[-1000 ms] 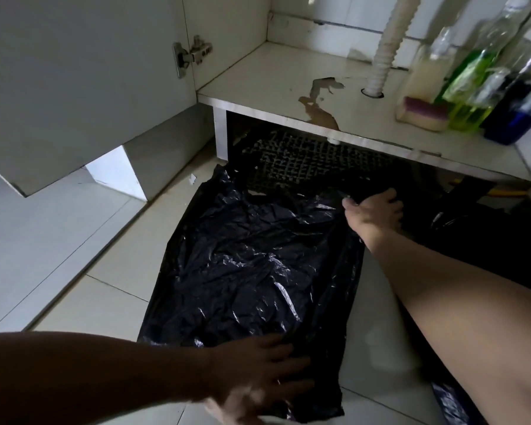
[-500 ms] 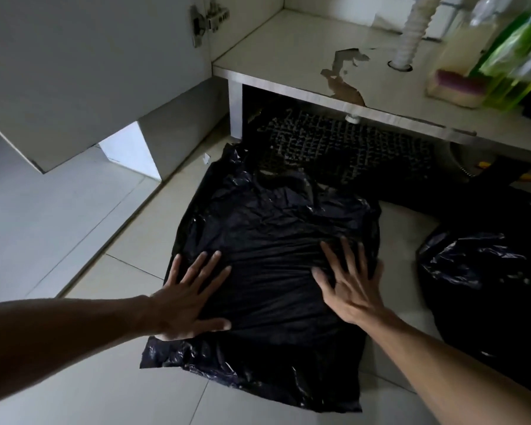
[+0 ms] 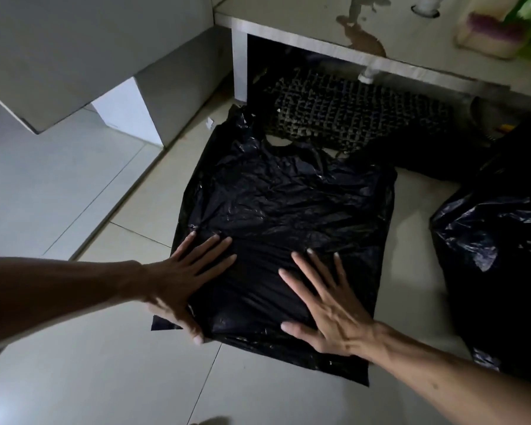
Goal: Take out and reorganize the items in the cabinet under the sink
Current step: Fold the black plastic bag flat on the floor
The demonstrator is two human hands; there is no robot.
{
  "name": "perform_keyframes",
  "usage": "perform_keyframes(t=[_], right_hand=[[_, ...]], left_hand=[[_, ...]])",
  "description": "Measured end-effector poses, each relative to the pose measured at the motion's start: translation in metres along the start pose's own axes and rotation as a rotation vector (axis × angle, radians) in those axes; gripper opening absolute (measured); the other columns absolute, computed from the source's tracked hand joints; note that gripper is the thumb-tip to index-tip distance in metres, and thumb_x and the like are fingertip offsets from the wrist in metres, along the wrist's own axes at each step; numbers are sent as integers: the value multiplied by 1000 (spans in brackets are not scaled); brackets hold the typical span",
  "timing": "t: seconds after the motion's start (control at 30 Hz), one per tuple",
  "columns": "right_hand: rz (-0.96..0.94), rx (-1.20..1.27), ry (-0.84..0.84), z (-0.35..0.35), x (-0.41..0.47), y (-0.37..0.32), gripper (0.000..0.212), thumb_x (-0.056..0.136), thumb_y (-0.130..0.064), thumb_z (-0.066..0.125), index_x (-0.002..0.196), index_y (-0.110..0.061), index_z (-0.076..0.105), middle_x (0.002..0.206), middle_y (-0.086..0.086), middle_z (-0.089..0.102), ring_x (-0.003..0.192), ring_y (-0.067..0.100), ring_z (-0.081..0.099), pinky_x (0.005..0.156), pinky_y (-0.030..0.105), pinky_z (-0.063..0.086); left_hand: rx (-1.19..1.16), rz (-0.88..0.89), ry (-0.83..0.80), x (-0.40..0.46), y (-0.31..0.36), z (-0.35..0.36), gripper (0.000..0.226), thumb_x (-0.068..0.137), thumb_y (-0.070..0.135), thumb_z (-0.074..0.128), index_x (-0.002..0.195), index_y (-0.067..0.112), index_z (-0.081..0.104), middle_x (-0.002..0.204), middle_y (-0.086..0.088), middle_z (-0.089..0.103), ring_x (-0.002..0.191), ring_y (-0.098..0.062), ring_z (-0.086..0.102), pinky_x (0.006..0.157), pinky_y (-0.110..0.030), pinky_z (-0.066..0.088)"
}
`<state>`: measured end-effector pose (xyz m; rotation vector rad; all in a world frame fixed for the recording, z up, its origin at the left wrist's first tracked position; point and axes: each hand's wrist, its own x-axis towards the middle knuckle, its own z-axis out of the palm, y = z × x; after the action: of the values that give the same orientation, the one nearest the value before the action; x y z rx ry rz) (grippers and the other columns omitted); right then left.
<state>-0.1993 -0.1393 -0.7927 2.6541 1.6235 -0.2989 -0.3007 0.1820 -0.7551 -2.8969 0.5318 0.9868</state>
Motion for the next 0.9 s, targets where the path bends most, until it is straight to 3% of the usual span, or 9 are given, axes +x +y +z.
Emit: perform_keyframes(t=[0.27, 0.37, 0.43, 0.57, 0.7, 0.8, 0.87, 0.9], right_hand=[[7, -2, -10, -5, -21, 21, 95, 85, -84, 34, 159, -27, 20, 167, 9, 1, 154, 29, 0, 116, 68, 10], [44, 59, 105, -10, -12, 19, 77, 93, -74, 34, 152, -26, 38, 163, 7, 20, 151, 29, 20, 116, 67, 9], [84, 126, 186, -12, -1, 17, 64, 98, -64, 32, 148, -26, 43, 161, 5, 24, 149, 26, 23, 117, 66, 9], [167, 177, 79, -12, 29, 30, 57, 99, -65, 23, 153, -46, 25, 166, -4, 5, 154, 27, -1, 118, 66, 2], [558, 180, -53, -28, 62, 96, 58, 96, -68, 21, 151, -57, 4, 166, -14, -6, 153, 32, -6, 116, 68, 1], [805, 182, -224, -57, 78, 150, 60, 99, -64, 17, 154, -52, -2, 167, -9, -9, 153, 35, -2, 115, 68, 1], [817, 83, -270, -72, 83, 161, 63, 100, -61, 16, 158, -40, 1, 168, -1, -6, 152, 40, -2, 118, 65, 0], [789, 18, -210, -73, 87, 157, 66, 101, -59, 18, 160, -31, 8, 168, 4, -1, 151, 41, -1, 119, 62, 2]], left_hand=[[-56, 42, -13, -6, -10, -10, 139, 57, 97, 47, 145, 32, -38, 149, 2, -49, 138, -22, -45, 111, -56, -26], [-272, -115, 222, 1, 4, -8, 120, 70, 94, 40, 148, 37, -32, 151, 7, -46, 141, -18, -40, 116, -53, -21], [-344, -232, 301, 9, 19, -8, 126, 65, 97, 41, 148, 37, -31, 150, 6, -47, 140, -19, -42, 115, -51, -23], [-261, -241, 130, 20, 32, -3, 142, 49, 103, 45, 143, 37, -39, 144, 1, -55, 132, -23, -52, 111, -61, -25], [-250, -228, 20, 22, 27, -9, 144, 45, 103, 45, 139, 38, -43, 140, 0, -59, 129, -25, -54, 107, -66, -26], [-251, -240, -38, 25, 29, -14, 146, 43, 103, 46, 136, 40, -46, 137, 1, -61, 128, -25, -55, 104, -69, -26], [-253, -248, -71, 27, 31, -18, 147, 41, 103, 47, 135, 40, -47, 136, 2, -62, 127, -25, -56, 102, -70, -26], [-251, -248, -89, 28, 31, -20, 147, 42, 103, 48, 134, 41, -47, 136, 1, -62, 126, -25, -56, 102, -70, -26]])
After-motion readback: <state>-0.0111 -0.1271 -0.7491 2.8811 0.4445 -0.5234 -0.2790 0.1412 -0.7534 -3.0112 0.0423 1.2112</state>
